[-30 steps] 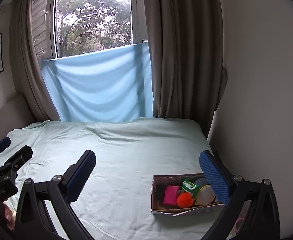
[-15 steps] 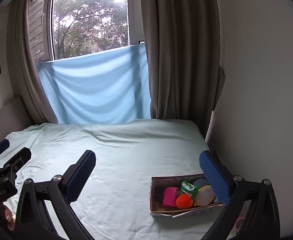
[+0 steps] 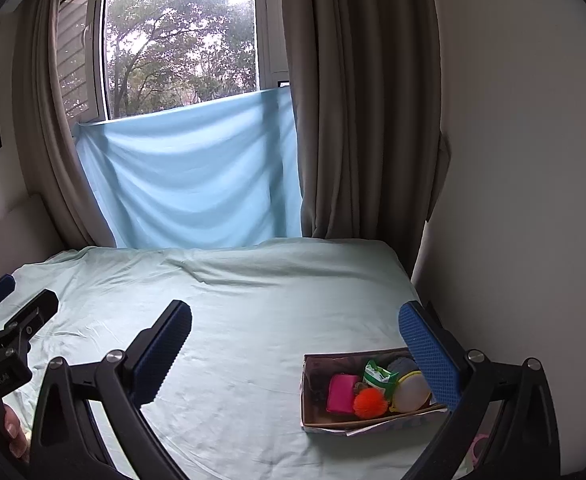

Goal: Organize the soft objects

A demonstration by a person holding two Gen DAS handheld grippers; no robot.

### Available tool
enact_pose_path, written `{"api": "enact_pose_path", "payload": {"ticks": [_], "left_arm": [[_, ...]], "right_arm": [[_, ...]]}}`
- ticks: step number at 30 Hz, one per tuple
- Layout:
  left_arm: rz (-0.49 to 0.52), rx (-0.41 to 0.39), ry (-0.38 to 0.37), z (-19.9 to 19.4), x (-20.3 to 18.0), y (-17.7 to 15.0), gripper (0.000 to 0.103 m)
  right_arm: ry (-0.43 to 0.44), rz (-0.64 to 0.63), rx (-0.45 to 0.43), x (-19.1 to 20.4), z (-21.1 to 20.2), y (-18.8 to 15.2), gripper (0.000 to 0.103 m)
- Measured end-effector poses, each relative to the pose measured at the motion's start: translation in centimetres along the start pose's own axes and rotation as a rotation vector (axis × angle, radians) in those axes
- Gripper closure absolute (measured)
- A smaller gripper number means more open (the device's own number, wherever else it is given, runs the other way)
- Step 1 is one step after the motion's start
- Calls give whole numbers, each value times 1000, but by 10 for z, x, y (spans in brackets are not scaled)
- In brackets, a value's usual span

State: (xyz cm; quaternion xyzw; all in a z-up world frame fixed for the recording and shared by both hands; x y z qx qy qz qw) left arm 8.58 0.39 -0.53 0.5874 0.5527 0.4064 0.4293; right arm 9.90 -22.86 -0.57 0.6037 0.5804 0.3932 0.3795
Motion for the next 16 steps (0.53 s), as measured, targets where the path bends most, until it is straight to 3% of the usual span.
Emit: {"api": "enact_pose_path", "payload": {"ticks": [16], "left_arm": [[-12, -8, -9, 14, 10, 0, 0]], "right_arm": [[-15, -21, 40, 12, 18, -1, 0]]}}
Point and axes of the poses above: each gripper's, at about its wrist camera, not at the fingertips, and z roughly the way its jaws point, x to its left, y to its top, the point moved 6 cm from there along z, roughly the way its jaws point, and after that the axes turned 9 degrees about -x, right-handed, at the moved point
